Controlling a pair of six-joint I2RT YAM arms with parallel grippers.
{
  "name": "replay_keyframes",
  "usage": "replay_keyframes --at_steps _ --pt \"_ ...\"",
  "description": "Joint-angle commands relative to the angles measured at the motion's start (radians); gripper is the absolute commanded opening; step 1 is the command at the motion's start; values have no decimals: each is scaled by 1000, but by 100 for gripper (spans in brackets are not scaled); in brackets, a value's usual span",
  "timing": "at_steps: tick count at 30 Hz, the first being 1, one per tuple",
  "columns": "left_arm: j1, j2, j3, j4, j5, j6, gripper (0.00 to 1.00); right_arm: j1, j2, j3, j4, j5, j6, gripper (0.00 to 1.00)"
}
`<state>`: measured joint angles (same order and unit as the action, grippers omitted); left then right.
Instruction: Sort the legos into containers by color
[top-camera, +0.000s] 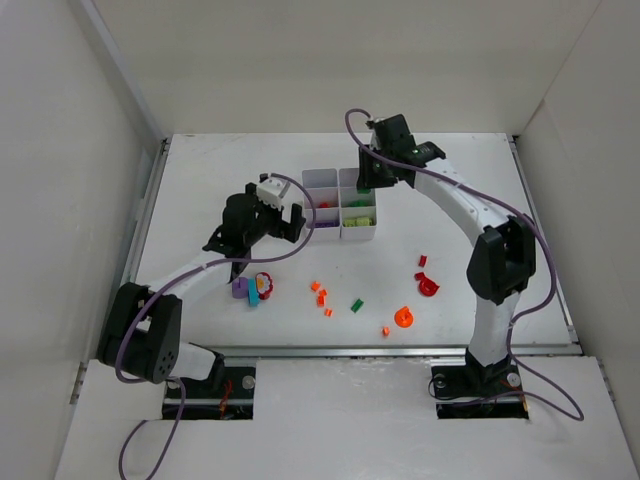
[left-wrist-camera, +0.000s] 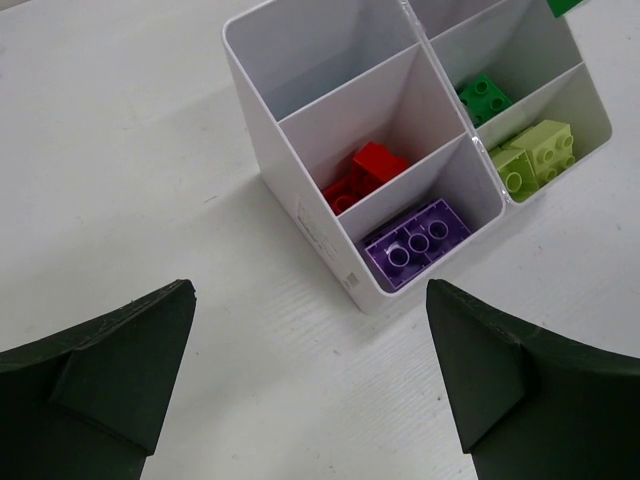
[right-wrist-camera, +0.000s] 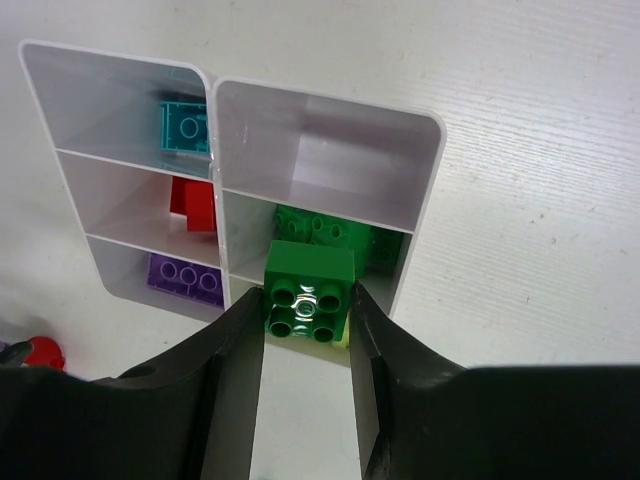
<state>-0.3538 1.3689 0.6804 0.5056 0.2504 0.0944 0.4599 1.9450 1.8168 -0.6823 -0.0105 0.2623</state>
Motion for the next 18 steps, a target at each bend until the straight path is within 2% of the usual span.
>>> replay_keyframes --at_steps 1,18 --pt "-7 -33 5 51 -17 -2 100 11 -69 6 6 33 12 0" --pt "-34 -53 -31 96 -45 -11 100 11 -32 5 43 20 -17 0"
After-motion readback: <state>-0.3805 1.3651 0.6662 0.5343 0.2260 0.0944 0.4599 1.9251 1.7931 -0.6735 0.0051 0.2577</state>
